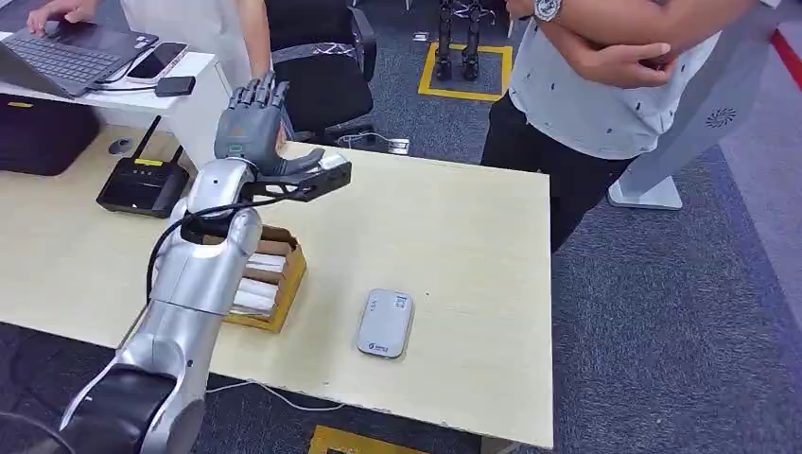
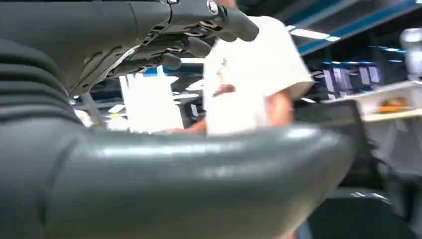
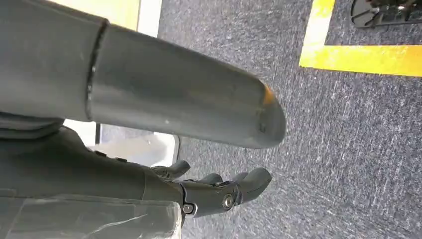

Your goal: Pass the card to the sensor for recognition and then transmit it.

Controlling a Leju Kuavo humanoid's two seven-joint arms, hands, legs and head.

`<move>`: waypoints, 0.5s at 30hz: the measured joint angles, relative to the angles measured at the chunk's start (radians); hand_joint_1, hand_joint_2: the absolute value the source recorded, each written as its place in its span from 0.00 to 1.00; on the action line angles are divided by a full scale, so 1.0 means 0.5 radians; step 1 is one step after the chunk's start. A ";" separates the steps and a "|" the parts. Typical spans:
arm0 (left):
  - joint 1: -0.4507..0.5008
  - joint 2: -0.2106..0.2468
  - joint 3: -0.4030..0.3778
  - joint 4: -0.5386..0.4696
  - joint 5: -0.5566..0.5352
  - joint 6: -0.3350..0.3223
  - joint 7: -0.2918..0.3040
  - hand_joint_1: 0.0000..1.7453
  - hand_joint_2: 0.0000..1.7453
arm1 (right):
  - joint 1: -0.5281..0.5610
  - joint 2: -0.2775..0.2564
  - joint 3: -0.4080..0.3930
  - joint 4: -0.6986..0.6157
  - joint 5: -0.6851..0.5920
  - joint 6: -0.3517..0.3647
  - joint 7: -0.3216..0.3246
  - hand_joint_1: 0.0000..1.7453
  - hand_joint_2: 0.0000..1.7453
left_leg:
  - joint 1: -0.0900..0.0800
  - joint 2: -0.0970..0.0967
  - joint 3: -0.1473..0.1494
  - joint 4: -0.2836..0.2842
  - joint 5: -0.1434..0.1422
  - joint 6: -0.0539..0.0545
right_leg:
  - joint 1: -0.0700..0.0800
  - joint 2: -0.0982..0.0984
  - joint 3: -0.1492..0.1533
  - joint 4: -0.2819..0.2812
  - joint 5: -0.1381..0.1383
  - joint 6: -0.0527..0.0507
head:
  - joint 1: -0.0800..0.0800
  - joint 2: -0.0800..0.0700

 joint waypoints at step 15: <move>1.016 -0.054 -0.149 -0.754 0.416 -0.084 -0.201 0.00 1.00 | 0.027 -0.001 -0.125 -0.001 -0.143 -0.032 0.055 0.00 0.00 | 0.000 0.005 0.001 -0.003 -0.003 0.000 | -0.001 0.006 -0.002 -0.001 -0.002 -0.001 | -0.001 0.000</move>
